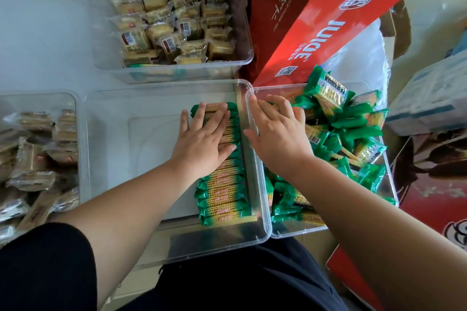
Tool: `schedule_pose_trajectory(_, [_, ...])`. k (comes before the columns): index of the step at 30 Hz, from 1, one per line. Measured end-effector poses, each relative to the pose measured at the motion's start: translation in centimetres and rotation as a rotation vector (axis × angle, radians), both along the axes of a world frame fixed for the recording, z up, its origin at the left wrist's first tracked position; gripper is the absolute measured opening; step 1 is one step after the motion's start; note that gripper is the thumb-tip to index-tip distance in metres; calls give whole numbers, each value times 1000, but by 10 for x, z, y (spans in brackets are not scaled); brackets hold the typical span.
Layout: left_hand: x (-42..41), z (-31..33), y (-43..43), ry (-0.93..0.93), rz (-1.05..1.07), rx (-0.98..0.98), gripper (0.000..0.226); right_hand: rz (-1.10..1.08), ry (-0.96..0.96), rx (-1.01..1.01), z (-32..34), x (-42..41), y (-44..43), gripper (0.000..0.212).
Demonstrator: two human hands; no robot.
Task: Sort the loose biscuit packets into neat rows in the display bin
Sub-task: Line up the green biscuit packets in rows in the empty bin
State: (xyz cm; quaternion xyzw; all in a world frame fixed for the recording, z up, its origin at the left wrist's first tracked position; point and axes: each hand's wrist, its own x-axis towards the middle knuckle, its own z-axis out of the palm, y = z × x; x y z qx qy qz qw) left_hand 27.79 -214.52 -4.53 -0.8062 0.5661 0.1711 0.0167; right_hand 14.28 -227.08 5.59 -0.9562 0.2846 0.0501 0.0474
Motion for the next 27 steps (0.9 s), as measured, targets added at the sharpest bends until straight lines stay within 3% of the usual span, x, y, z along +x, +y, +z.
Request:
schedule_pose_trajectory(4, [-4,4,0,83,74,-89,77,-4,6,18,2,0,2,71])
schedule_pose_trajectory(8, [-18,1,17,415,728,-436,65,-3,24,-10,0,-2,4,69])
schedule_pose_trajectory(11, [-25,-12,26,775,1046,-423,63,40,38,-103,-4,-3,5,65])
schedule_pose_trajectory(13, [-32,-14,24,860,1012,-380,59,53,17,-134,-7,-4,6,62])
schedule_pose_trajectory(18, [-39,-13,13,850,899,-350,51,21,-19,-102,-9,-3,8,59])
schedule_pose_trajectory(22, [-41,-10,10,798,930,-307,56,-4,-17,-79,-11,-1,10,61])
schedule_pose_trajectory(27, [-39,5,14,954,985,-338,50,25,21,-82,-8,-3,7,60])
